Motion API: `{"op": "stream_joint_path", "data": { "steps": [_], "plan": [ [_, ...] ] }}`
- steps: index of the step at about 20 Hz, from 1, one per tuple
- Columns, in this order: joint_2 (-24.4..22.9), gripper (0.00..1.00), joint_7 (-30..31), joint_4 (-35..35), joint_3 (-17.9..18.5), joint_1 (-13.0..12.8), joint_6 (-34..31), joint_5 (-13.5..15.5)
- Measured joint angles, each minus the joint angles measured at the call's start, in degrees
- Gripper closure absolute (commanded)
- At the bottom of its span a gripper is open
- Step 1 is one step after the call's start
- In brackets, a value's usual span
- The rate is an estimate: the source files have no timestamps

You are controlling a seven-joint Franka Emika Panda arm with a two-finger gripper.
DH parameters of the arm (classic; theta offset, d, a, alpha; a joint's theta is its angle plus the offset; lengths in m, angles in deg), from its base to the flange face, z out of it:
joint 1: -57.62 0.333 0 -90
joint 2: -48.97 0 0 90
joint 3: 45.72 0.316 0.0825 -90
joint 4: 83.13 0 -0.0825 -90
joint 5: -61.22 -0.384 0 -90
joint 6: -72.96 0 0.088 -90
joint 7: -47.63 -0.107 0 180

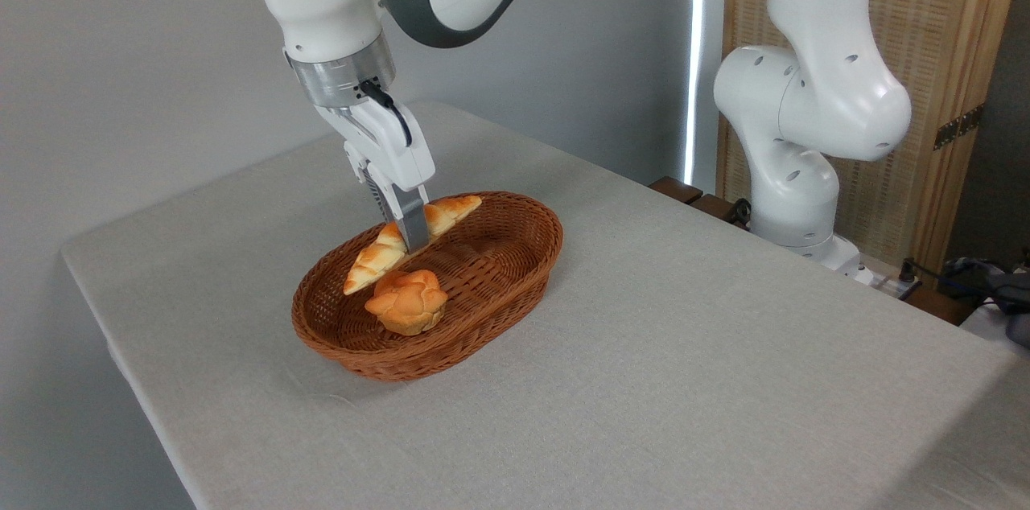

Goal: Put bread into the basket
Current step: 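Lower the bread into the basket beside the round bun, then open the gripper and raise it away from the basket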

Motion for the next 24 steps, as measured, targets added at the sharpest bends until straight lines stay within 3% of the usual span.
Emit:
{"op": "stream_joint_path", "data": {
  "steps": [4, 12, 18, 24],
  "plan": [
    [0.00, 0.00, 0.00, 0.18, 0.00, 0.00, 0.00, -2.10],
    [0.00, 0.00, -0.45, 0.19, 0.00, 0.00, 0.00, -3.06],
    [-0.20, 0.00, -2.04, 0.03, 0.28, 0.12, 0.00, -8.35],
    [-1.16, 0.00, -3.92, -0.17, 1.00, 0.48, 0.00, -8.85]
  ]
}}
